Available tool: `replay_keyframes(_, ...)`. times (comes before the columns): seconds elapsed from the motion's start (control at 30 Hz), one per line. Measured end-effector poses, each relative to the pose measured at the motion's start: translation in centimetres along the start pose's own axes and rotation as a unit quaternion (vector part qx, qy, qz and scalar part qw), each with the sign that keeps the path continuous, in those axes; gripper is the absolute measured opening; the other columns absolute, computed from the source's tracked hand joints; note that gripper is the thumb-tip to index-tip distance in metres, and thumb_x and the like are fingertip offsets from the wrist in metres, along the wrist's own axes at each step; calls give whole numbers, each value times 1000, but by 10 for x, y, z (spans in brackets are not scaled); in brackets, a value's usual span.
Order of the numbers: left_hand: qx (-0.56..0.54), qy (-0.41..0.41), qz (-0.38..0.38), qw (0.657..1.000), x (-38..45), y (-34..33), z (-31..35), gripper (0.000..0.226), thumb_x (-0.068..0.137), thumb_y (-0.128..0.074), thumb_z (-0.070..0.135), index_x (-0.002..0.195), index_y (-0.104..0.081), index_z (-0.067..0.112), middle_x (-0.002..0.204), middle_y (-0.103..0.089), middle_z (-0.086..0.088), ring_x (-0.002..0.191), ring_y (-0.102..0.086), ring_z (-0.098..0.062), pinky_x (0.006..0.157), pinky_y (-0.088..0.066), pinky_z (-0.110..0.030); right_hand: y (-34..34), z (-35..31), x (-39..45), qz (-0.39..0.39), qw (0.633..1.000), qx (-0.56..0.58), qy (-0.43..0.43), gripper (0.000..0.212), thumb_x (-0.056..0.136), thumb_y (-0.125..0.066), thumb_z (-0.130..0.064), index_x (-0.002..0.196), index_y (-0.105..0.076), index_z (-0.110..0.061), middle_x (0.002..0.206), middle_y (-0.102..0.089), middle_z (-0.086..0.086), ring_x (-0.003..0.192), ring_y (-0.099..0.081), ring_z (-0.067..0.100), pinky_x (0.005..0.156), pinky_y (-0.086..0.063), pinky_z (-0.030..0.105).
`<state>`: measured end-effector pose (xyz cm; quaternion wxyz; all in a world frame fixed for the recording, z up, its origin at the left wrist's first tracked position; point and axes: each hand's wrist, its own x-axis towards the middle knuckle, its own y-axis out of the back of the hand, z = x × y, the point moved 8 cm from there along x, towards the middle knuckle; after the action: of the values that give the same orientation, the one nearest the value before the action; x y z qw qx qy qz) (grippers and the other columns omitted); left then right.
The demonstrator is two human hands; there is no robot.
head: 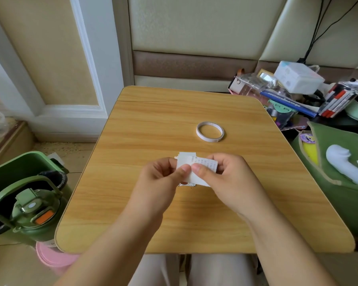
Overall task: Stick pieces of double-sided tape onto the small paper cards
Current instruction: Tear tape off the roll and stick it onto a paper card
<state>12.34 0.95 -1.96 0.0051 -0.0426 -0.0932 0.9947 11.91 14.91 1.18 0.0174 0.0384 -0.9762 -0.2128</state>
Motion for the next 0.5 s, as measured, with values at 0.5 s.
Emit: replay_keyframes(0.5,47,25,-46,998,5,3,-2,15,88,-64,16,78,-70,6,81,-70,-17,72,-57,-19,70,-41,-30,-7,7,2,-21,1000,9,-4,10,89,-64,-27,83,-71,-22,83,-74,1,82,-68,21,80,-52,44)
